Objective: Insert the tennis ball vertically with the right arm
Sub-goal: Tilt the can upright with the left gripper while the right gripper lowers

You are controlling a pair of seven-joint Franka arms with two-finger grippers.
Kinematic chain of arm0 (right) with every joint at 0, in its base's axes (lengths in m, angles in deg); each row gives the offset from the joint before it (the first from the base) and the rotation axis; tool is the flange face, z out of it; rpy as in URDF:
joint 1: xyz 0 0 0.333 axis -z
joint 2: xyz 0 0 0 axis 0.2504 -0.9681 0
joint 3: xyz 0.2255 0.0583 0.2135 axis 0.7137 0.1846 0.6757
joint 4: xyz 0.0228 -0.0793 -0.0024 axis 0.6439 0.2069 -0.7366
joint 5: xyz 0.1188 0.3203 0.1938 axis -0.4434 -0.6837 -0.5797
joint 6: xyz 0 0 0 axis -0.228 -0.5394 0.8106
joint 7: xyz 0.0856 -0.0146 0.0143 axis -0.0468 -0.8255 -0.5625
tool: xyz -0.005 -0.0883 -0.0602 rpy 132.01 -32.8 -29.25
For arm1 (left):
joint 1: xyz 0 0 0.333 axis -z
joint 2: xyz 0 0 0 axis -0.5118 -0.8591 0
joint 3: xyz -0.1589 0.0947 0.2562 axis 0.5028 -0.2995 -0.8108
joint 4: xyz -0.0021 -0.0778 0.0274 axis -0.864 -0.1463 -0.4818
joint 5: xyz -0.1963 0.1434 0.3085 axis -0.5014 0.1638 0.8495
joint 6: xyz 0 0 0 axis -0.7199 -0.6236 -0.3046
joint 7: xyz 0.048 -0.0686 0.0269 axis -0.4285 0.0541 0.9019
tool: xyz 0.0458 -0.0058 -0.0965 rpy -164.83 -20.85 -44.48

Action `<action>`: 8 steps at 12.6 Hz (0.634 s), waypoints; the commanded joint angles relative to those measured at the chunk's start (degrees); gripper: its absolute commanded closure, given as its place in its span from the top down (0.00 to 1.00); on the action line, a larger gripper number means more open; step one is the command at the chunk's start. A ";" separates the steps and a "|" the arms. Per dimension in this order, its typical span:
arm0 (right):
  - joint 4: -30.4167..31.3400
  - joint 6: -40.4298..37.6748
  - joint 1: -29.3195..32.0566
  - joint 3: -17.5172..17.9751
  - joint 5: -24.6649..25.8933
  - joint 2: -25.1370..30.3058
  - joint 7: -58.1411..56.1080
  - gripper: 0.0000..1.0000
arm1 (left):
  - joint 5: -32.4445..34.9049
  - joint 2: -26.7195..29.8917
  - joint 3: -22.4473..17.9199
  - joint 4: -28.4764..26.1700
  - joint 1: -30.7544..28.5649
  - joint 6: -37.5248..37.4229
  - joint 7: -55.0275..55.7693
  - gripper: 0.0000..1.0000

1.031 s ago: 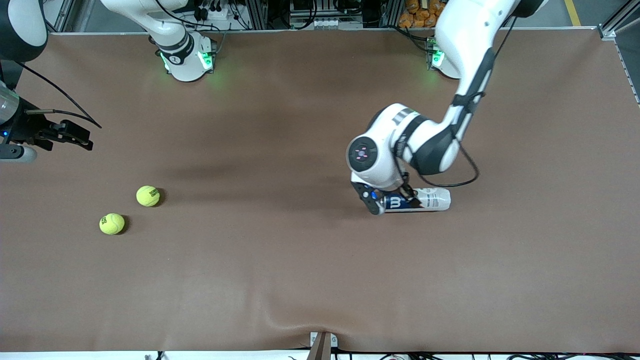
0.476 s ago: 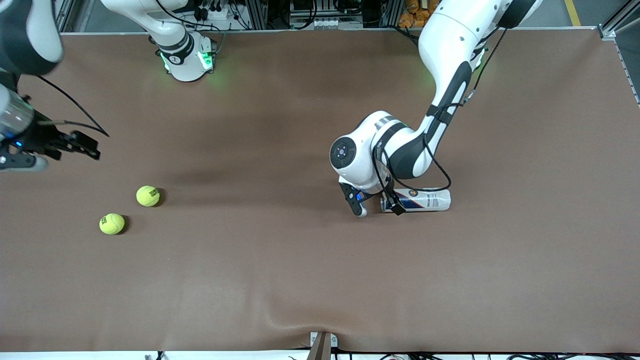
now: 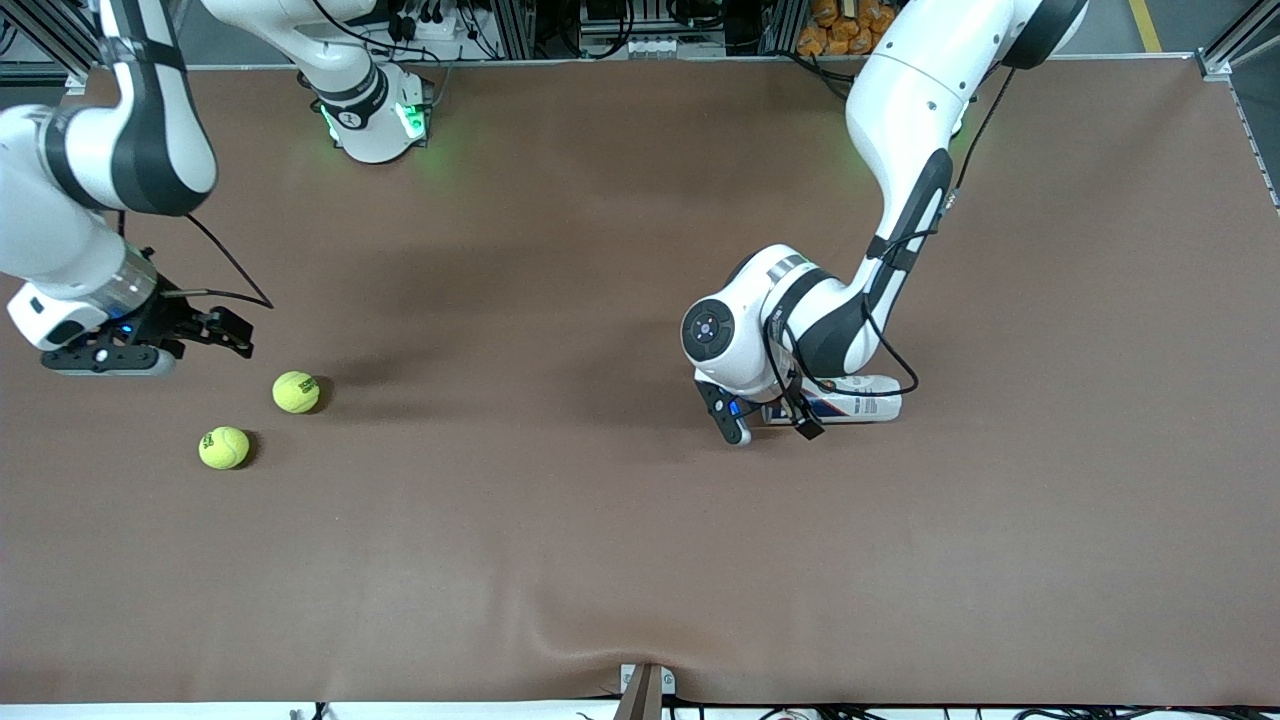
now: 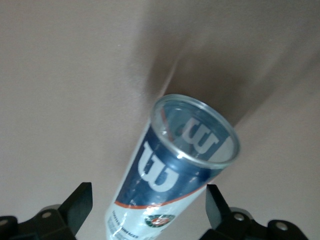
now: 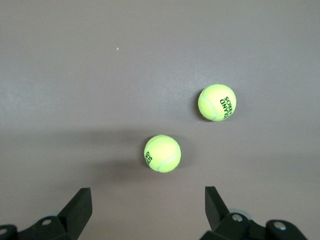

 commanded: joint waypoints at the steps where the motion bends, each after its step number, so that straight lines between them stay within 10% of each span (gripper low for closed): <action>1: 3.14 5.34 1.06 0.45 -0.06 -1.02 -0.06 1.00 | -1.05 0.47 0.09 -0.99 0.09 0.69 -0.22 1.00; 8: 3.23 11.14 1.24 0.10 -0.06 -9.80 -0.67 1.00 | -0.96 -0.32 -0.08 -3.54 0.09 5.09 -0.13 1.00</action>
